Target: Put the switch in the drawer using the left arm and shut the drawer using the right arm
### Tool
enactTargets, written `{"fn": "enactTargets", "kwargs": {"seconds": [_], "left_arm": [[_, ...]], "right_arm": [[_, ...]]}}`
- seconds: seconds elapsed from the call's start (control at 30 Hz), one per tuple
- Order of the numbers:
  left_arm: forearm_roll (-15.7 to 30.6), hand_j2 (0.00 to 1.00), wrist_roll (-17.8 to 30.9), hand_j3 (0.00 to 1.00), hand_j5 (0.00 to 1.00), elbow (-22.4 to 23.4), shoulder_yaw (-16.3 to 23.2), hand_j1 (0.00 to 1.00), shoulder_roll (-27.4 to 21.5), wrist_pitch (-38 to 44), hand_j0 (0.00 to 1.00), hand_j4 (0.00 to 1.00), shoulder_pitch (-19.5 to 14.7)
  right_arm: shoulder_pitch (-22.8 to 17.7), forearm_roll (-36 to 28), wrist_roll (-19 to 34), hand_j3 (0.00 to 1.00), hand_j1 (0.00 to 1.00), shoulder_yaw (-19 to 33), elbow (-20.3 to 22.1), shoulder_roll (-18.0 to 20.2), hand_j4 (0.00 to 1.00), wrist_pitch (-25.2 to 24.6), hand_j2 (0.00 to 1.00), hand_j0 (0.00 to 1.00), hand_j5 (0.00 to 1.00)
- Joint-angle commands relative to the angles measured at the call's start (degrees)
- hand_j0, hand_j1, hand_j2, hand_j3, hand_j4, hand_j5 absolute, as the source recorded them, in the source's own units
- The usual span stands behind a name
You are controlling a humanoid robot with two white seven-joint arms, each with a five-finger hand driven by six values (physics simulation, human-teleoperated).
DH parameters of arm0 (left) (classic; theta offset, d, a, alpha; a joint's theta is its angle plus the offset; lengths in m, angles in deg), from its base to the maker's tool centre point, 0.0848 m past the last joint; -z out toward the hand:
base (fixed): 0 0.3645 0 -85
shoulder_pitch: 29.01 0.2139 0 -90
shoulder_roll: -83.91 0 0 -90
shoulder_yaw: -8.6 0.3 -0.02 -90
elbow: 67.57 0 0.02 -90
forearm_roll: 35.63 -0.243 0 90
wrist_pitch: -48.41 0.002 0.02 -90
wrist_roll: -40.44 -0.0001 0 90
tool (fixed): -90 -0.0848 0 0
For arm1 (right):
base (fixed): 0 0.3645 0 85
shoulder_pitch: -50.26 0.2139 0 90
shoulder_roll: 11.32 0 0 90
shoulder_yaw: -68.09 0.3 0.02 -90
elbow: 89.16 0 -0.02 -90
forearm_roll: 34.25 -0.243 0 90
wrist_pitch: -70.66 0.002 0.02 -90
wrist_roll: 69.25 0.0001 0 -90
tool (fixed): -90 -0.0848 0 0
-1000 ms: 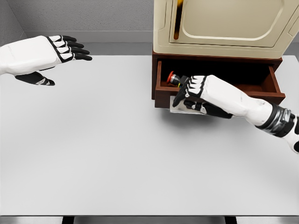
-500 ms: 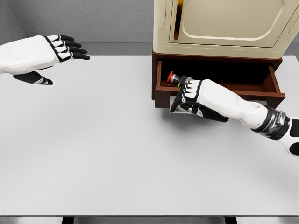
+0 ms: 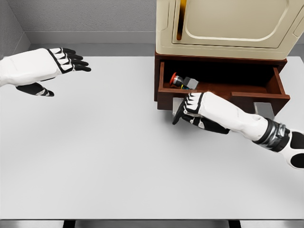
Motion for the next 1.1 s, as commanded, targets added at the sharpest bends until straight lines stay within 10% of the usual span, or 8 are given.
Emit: {"fn": "enactTargets", "kwargs": {"seconds": [0.0,1.07], "left_arm": [[0.38,1.00,-0.02,1.00,1.00,0.03,-0.12,1.00,-0.08,0.10,1.00,1.00,0.00],[0.38,1.00,-0.02,1.00,1.00,0.12,-1.62,1.00,-0.87,0.10,1.00,1.00,0.27]], "right_arm": [[0.00,0.00,0.11,0.47,0.47,-0.11,-0.02,-0.11,0.47,0.00,0.47,0.47,0.47],[4.65,-0.53,-0.06,0.46,0.46,0.95,-6.53,-2.04,0.46,0.00,0.46,0.46,0.46]]}}
